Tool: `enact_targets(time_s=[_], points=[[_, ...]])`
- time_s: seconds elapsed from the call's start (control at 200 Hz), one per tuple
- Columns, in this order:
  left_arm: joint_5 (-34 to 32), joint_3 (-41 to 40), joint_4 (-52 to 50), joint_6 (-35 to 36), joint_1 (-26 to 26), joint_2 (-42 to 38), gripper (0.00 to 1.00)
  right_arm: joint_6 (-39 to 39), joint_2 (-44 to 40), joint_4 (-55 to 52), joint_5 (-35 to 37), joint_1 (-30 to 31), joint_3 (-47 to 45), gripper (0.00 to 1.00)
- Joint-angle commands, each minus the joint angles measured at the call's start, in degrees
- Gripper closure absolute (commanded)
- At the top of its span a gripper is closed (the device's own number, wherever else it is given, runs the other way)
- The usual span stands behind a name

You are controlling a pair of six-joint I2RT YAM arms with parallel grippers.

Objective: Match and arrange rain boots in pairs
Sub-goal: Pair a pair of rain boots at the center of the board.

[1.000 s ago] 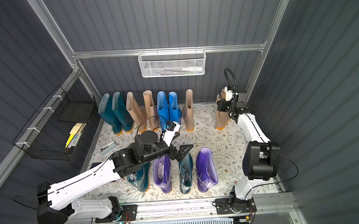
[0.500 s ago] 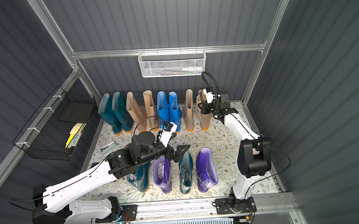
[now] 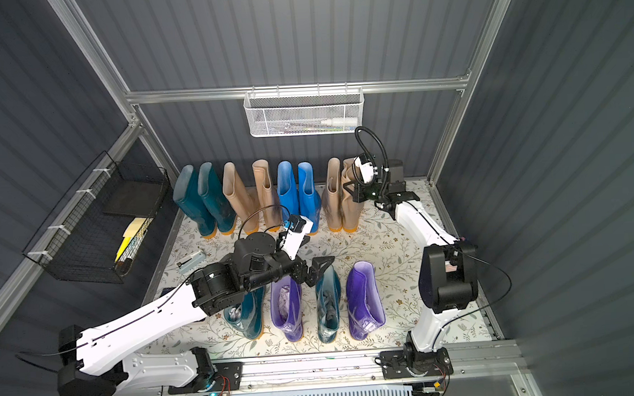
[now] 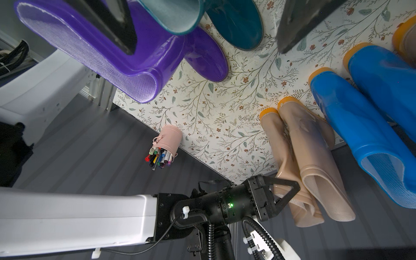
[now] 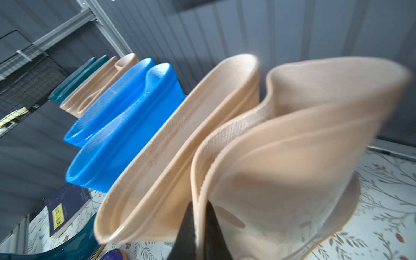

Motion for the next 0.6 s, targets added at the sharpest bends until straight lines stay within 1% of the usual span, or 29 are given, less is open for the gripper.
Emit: enact_targets(time_s=[0.0,0.135,0.27,0.425,0.48,0.53,0.57,0.595], points=[[-1.05,1.46,-0.94,0.01,-0.34,-0.23,0.01,-2.16,-0.57,5.36,-3.84,0.73,-0.3,1.0],[-1.42,1.29,-1.06,0.08,-0.3,-0.38,0.01,-3.47,-0.43,2.51,1.29,0.67,0.65,1.0],[-1.61,1.21,-1.17,0.14,-0.34,-0.32,0.01,-4.03,-0.48,-0.7,8.58,0.66,1.23,0.96],[-1.62,1.26,-1.11,0.23,-0.3,-0.23,0.02,-5.24,-1.09,-1.85,13.48,0.66,0.78,0.94],[-1.62,1.46,-1.28,0.23,-0.33,-0.05,0.01,-5.34,-1.11,-2.91,14.69,0.68,1.2,0.87],[-1.63,1.54,-1.29,0.23,-0.3,0.05,0.01,-5.34,-1.43,-3.93,14.93,0.67,1.61,0.83],[-1.58,1.56,-1.3,0.24,-0.3,0.08,0.01,-4.96,-1.81,-3.99,15.01,0.69,1.44,0.77],[-1.63,1.56,-1.29,0.23,-0.3,0.1,0.02,-4.57,-2.19,-3.8,15.02,0.69,1.2,0.71]])
